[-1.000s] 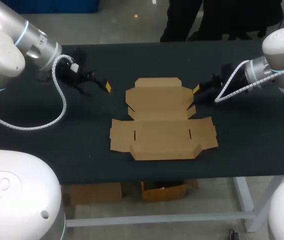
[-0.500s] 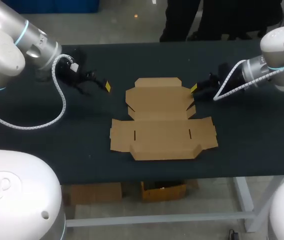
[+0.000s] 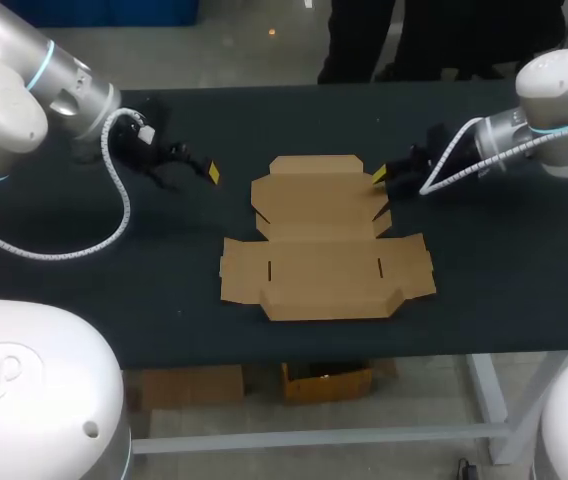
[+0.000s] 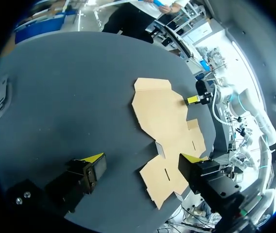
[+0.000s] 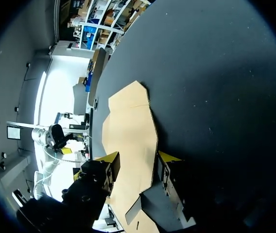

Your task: Assemble the packaging by folding the flat box into shape, placing the metal phone stand inside, and closing the box properly

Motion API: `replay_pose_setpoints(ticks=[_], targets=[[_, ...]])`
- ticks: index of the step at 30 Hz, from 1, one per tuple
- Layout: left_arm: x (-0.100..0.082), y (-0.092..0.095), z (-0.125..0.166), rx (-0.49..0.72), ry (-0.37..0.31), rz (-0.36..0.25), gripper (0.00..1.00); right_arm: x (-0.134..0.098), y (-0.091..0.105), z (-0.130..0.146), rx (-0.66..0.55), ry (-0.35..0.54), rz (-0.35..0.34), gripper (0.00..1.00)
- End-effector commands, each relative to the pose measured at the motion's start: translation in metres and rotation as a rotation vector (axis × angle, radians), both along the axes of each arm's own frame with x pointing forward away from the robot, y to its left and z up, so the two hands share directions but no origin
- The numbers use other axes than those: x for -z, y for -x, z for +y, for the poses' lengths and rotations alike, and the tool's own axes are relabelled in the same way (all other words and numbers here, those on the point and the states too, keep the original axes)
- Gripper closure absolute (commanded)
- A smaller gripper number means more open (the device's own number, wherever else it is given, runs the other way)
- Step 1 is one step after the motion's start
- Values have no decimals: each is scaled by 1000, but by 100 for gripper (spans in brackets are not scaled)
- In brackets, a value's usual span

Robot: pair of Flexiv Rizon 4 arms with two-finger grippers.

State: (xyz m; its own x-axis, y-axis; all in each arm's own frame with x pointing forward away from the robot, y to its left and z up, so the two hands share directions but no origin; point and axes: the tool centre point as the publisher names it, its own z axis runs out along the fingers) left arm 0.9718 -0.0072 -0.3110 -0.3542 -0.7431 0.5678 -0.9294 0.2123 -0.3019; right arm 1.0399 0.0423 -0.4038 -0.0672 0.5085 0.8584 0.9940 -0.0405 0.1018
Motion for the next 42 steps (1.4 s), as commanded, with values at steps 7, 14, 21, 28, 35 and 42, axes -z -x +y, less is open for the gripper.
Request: replay_pose_setpoints(ticks=[7,14,21,28,35,42], targets=[[2,1,2,3,4,-1,0,10,2,4,11,-41,18,53],[3,2,4,3,8,-2,0,9,4,8,30,-58,11,57],[3,4,6,2,9,-4,0,8,6,11,46,-90,3,59],[3,5,7,0,9,-5,0,8,7,12,53,-104,0,66],[4,5,8,1,11,-3,0,6,8,12,54,-113,-14,85],[4,5,8,7,10,-2,0,2,11,13,52,-131,-47,100]])
